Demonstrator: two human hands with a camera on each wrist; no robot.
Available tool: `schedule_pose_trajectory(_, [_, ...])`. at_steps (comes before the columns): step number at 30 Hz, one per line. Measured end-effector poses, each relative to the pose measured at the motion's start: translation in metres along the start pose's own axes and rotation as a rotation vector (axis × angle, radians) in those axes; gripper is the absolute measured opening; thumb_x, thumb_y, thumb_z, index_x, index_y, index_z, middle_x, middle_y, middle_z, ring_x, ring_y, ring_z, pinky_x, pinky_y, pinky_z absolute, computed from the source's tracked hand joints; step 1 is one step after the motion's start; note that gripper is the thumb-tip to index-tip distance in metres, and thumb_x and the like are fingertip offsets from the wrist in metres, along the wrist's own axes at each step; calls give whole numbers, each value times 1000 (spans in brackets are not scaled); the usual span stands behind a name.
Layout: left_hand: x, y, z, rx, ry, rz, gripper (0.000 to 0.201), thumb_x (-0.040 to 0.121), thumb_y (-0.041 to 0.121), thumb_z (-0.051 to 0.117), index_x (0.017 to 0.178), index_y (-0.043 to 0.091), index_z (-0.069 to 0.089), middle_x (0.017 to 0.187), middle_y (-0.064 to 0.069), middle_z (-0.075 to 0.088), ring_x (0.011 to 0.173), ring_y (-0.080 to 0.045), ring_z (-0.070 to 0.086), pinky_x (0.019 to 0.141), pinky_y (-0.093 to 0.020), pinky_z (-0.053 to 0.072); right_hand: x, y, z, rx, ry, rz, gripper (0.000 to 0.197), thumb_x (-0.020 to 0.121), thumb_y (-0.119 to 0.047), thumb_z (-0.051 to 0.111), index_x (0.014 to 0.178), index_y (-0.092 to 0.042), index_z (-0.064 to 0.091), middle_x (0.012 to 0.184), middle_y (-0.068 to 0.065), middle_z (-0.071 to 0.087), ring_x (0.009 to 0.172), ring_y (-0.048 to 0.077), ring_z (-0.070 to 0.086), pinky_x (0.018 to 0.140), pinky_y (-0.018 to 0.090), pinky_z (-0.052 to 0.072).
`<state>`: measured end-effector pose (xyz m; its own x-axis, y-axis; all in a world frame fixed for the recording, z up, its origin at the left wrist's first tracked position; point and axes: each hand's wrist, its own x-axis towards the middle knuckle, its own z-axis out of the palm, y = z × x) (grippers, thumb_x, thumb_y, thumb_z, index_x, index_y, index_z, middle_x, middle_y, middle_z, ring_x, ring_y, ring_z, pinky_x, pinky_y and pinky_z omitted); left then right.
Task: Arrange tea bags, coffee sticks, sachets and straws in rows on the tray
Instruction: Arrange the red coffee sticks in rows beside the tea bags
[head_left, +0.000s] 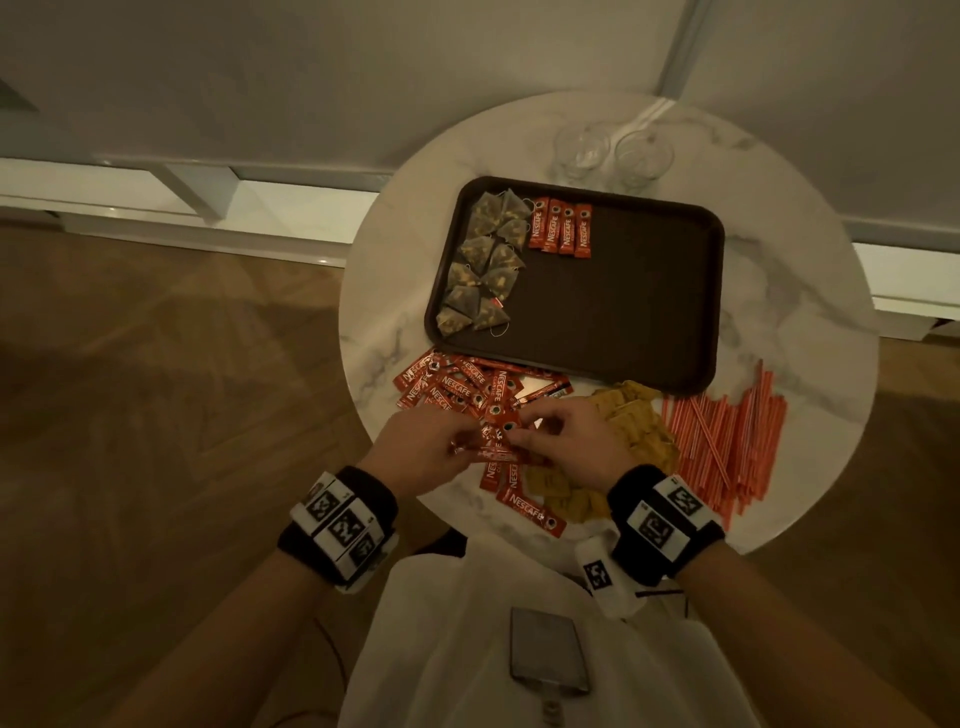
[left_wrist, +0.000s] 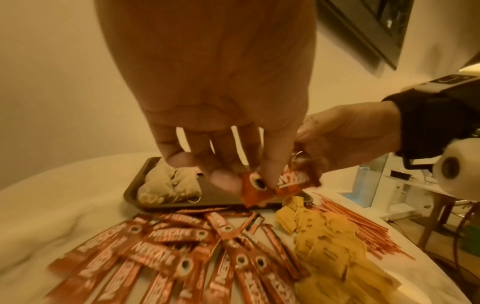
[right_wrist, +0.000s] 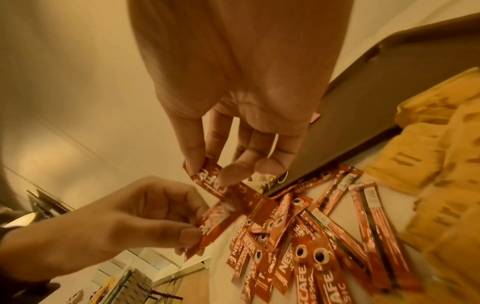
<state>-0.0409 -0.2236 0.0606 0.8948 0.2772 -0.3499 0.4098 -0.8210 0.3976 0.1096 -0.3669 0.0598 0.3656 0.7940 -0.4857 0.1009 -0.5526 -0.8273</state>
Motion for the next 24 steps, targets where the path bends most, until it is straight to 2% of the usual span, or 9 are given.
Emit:
schedule_pose_trajectory(4, [23, 13, -11, -150, -24, 53, 21, 89, 30, 66, 110, 28, 69, 100, 11, 68, 80, -2, 56, 71, -21, 45, 4, -2, -10, 22, -16, 30, 9, 87, -23, 71, 82, -17, 73, 78, 1, 71, 62, 9, 62, 61, 27, 54])
schedule_pose_trajectory(8, [45, 27, -17, -659, 136, -147, 25, 82, 26, 76, 105, 26, 68, 83, 10, 67, 64, 2, 61, 59, -13, 48, 7, 0, -28, 233, 81, 94, 7, 86, -18, 72, 81, -13, 72, 62, 2, 69, 43, 9, 56, 43, 19, 45])
schedule_pose_trajectory(10, [59, 33, -18, -940, 180, -218, 22, 81, 24, 77, 101, 21, 69, 86, 2, 73, 76, -8, 69, 70, -21, 55, 12, 0, -39, 317, 133, 107, 11, 86, -18, 73, 87, -7, 74, 66, 2, 72, 46, 12, 60, 45, 21, 48])
schedule_pose_trajectory(12, [73, 38, -20, -1102, 206, -271, 18, 83, 22, 74, 99, 14, 72, 91, -1, 75, 87, -14, 71, 80, -28, 58, 20, 3, -51, 390, 195, 130, 16, 86, -18, 73, 92, -3, 75, 79, 8, 76, 64, 19, 69, 59, 26, 57])
schedule_pose_trajectory(14, [87, 40, -21, -1161, 230, -291, 15, 86, 19, 71, 99, 11, 72, 93, -1, 75, 91, -15, 71, 78, -23, 56, 30, 9, -64, 407, 265, 158, 17, 85, -18, 73, 91, -2, 75, 88, 14, 75, 79, 26, 71, 74, 33, 58])
schedule_pose_trajectory(16, [100, 39, -23, -1197, 234, -304, 15, 90, 17, 66, 102, 7, 68, 96, -2, 74, 94, -17, 69, 79, -24, 55, 43, 15, -77, 405, 332, 180, 16, 84, -19, 74, 91, -4, 75, 90, 15, 74, 78, 25, 70, 78, 37, 58])
schedule_pose_trajectory(19, [117, 33, -31, -1321, 138, -341, 16, 97, 17, 56, 106, 4, 59, 97, -10, 74, 86, -22, 69, 81, -37, 56, 66, 18, -104, 366, 382, 246, 16, 85, -22, 73, 96, -10, 73, 86, 8, 72, 62, 12, 62, 59, 24, 54])
schedule_pose_trajectory(21, [127, 28, -36, -1344, 76, -362, 11, 98, 17, 53, 102, 8, 60, 87, -11, 73, 74, -18, 67, 72, -33, 55, 86, 20, -122, 311, 384, 272, 17, 87, -23, 72, 97, -10, 71, 82, 9, 70, 58, 13, 59, 51, 21, 47])
schedule_pose_trajectory(24, [142, 22, -36, -1314, 42, -405, 10, 99, 19, 53, 99, 13, 61, 79, -7, 67, 66, -14, 62, 63, -27, 52, 118, 23, -147, 265, 377, 280, 12, 88, -19, 70, 91, -7, 71, 81, 16, 69, 64, 22, 57, 54, 25, 46])
